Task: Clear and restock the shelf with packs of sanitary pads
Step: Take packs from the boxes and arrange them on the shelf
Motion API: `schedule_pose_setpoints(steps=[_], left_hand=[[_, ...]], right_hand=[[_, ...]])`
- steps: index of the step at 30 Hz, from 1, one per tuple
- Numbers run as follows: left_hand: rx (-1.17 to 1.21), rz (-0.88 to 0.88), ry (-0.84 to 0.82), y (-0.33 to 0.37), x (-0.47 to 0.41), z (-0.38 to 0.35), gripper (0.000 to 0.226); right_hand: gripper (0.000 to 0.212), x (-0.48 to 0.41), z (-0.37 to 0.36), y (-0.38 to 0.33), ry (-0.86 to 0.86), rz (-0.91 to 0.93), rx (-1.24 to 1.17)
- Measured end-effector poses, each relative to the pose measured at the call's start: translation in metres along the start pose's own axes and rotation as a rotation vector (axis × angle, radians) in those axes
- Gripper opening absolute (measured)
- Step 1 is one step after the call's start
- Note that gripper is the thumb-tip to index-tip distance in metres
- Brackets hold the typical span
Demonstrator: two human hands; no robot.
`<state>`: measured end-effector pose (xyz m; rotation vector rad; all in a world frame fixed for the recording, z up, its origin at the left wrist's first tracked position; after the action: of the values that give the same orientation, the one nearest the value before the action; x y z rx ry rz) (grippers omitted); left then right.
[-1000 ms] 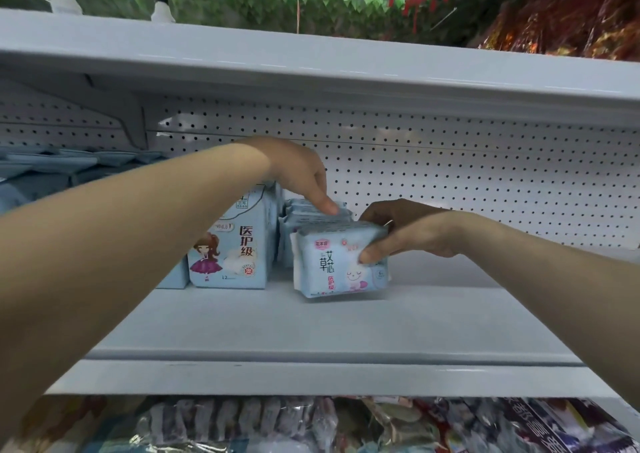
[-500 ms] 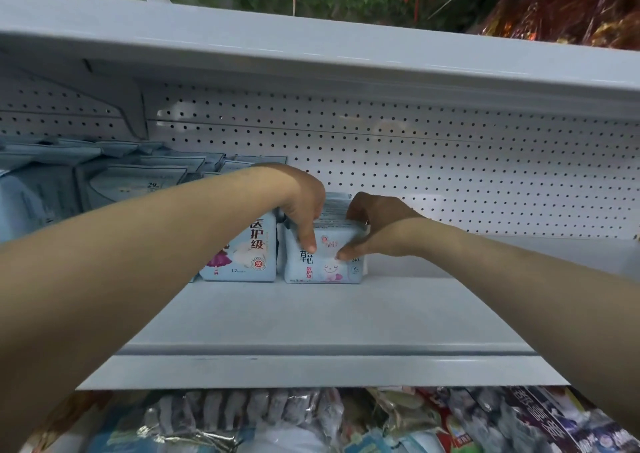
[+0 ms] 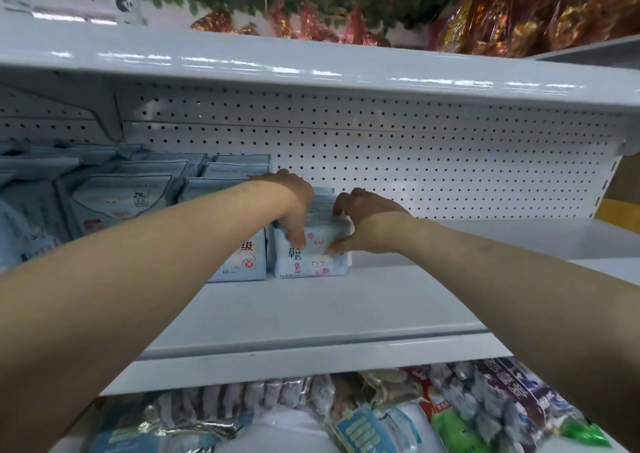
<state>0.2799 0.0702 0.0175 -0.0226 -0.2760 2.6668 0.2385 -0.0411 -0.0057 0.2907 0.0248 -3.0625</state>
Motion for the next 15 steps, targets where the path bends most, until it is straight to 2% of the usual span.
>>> schedule_pose_setpoints(steps=[1,4,6,12,15], left_hand=[[-0.003,-0.011,-0.002,0.002,0.006,0.003,0.045],[0.021,-0.029,0.034,0.011,0.021,0.014,0.067],[0.081,-0.024,0.08,0.022,0.032,0.023,0.073],[0.32,-0.052,0.35,0.093,0.076,0.053,0.07],[0.441,-0.059,0.406,0.151,0.093,0.055,0.064]], right_hand=[[0.076,0.005,0.005,0.002,0.001,0.009,0.015],[0.075,0.024,0.026,0.012,0.04,0.047,0.091],[0.072,0.041,0.043,0.024,0.073,0.05,0.136],[0.064,0.116,0.079,0.087,0.185,-0.034,0.151],[0.061,0.17,0.087,0.132,0.183,-0.108,0.09]])
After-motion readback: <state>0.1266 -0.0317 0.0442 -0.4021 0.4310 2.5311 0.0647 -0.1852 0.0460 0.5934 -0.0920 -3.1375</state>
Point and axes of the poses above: each hand's wrist, its own x-axis away from the middle knuckle, its own z-axis out of the back of the hand, y = z × x, the point moved 8 cm from there along -x, towards the middle knuckle, and after that the axes turned 2 degrees about x, right-handed, at the moved point
